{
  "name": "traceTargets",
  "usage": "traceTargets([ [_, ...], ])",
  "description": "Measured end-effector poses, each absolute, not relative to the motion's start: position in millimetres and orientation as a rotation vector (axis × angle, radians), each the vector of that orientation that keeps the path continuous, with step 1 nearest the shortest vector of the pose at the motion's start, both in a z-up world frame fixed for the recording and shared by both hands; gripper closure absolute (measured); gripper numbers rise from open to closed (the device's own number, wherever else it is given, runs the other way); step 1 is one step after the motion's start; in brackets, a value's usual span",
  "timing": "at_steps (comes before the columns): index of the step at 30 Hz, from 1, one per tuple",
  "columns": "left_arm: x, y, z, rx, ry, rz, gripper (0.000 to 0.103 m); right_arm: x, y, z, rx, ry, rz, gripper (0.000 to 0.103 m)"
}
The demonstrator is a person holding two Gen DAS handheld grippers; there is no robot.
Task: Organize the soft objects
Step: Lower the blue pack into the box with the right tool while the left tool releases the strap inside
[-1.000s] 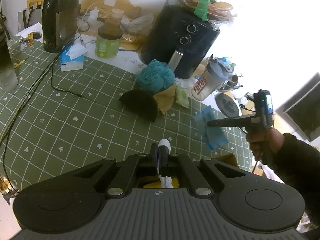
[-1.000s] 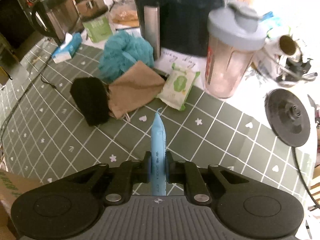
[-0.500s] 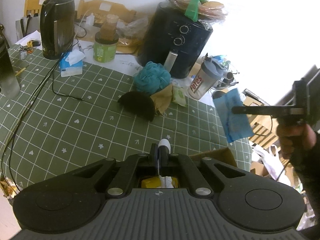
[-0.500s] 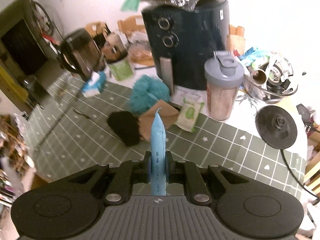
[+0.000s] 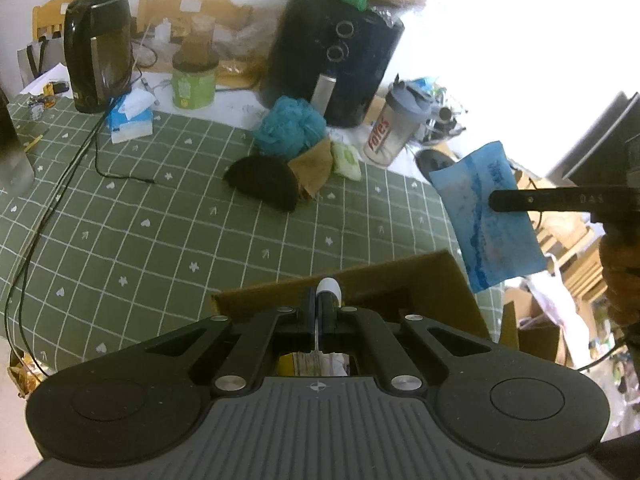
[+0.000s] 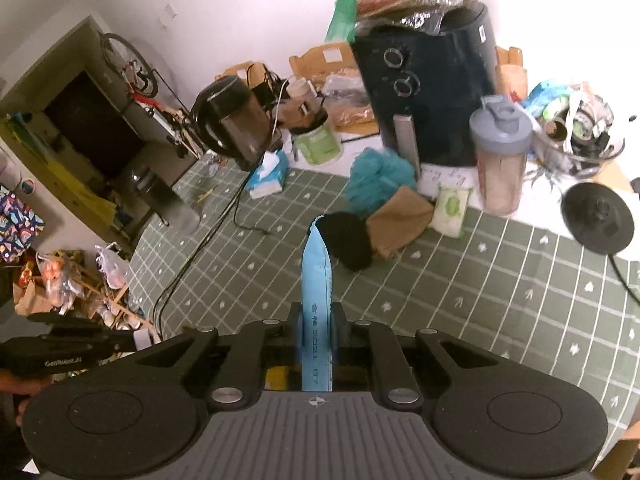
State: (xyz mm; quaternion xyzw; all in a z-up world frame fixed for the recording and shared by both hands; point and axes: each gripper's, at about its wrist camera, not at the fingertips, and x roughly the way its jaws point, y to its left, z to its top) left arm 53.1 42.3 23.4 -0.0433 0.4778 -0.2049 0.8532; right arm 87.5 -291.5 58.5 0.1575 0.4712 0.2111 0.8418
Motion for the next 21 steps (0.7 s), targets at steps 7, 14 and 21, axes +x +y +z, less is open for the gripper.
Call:
traceTargets([
  [7, 45.2, 34.3, 10.3, -0.068, 1.056, -0.437, 0.100, 61.7, -280.8, 32.3, 0.414, 1.051, 0.441, 0.088],
  [14, 33.0, 22.5, -8.4, -0.008, 1.092, -0.394, 0.066, 37.7, -273.6, 17.0, 0.396, 1.065, 0.395, 0.088],
  [21, 19.6, 28.7, -8.8, -0.064, 1.071, -0.329, 0.065, 26.9, -275.7, 13.0, 0.417, 1.075, 0.383, 0.088],
])
